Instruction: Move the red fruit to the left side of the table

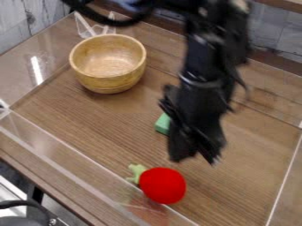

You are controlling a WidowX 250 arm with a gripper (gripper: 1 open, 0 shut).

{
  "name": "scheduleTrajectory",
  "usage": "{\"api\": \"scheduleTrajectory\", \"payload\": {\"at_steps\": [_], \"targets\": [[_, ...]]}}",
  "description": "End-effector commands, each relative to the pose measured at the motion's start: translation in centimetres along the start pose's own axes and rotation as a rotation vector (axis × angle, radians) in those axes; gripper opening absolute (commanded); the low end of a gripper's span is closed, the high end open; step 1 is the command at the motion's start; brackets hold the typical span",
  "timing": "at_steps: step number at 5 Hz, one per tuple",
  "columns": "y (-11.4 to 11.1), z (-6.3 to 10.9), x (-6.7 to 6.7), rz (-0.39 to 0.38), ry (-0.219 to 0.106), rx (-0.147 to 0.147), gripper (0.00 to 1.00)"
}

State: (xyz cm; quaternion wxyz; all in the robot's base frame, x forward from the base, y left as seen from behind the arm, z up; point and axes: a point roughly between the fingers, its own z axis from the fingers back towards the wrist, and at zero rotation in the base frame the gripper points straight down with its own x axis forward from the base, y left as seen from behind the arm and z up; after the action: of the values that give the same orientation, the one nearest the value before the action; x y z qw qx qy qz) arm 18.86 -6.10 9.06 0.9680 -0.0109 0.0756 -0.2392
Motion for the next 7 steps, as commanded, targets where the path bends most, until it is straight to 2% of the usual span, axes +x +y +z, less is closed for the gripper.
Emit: {"api": "scheduleTrajectory", "payload": {"at_steps": [1, 2, 3, 4, 5, 6, 7], "targets": [[1.9, 1.3, 0.0, 0.02, -0.047, -0.004, 0.0], [2.5, 1.4, -1.2, -0.021, -0.032, -0.015, 1.0], [3.0, 1.7, -2.1, -0.085, -0.019, -0.02, 1.0], [2.5, 1.8, -2.9, -0.095, -0.018, -0.024, 0.0], [2.5, 2.2, -3.0, -0.089, -0.019, -0.025, 0.0], [2.6, 1.7, -2.7, -0.125, -0.014, -0.028, 1.0], [2.5, 1.0, -2.6, -0.157, -0.009, -0.032, 1.0]]}}
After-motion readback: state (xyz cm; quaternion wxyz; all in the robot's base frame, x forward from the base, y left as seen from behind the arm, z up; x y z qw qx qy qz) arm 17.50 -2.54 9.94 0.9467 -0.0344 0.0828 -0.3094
